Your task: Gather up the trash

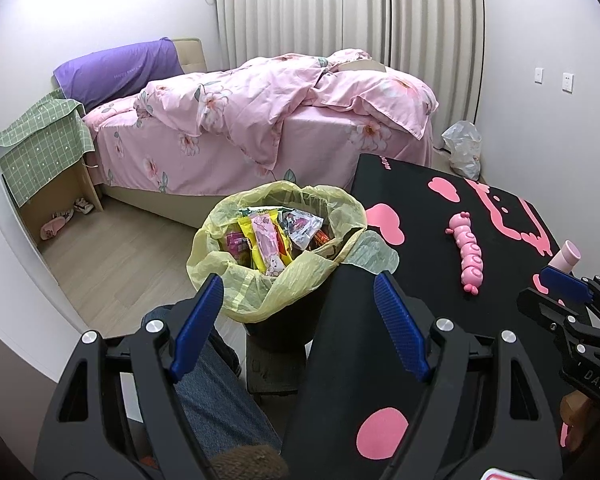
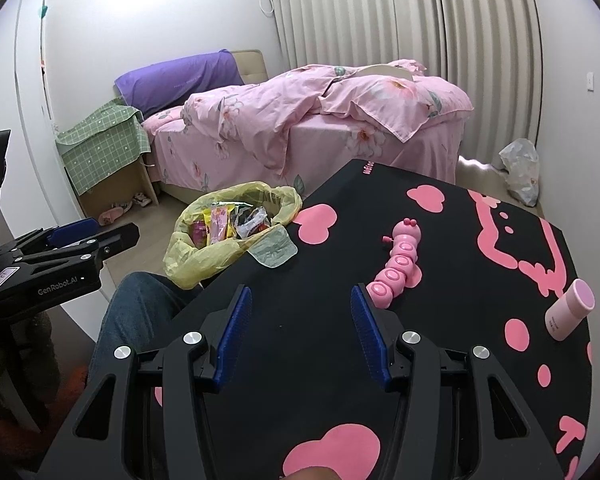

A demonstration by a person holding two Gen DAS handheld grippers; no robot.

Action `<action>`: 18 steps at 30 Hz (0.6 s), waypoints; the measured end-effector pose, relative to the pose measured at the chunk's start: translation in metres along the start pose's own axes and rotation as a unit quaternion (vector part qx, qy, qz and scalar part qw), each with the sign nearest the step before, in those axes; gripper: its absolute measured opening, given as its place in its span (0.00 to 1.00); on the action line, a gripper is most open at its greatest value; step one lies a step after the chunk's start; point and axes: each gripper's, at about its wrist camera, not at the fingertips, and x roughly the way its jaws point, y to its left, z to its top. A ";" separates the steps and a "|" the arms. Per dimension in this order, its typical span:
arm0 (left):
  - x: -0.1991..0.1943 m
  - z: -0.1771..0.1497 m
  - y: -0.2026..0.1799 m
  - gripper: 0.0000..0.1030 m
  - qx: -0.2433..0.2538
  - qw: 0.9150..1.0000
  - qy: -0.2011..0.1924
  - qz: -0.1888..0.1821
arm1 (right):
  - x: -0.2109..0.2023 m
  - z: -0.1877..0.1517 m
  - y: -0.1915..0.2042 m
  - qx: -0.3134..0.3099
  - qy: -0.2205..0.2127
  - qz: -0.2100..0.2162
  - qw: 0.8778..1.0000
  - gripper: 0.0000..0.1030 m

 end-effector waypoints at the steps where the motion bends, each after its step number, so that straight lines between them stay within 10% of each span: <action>1: 0.000 0.000 0.000 0.72 0.000 1.000 0.000 0.000 | 0.000 0.000 0.000 0.000 0.000 0.000 1.000 0.48; 18: 0.003 -0.003 -0.001 0.72 0.002 1.000 0.006 -0.005 | 0.001 -0.001 0.000 0.000 0.001 0.001 1.000 0.48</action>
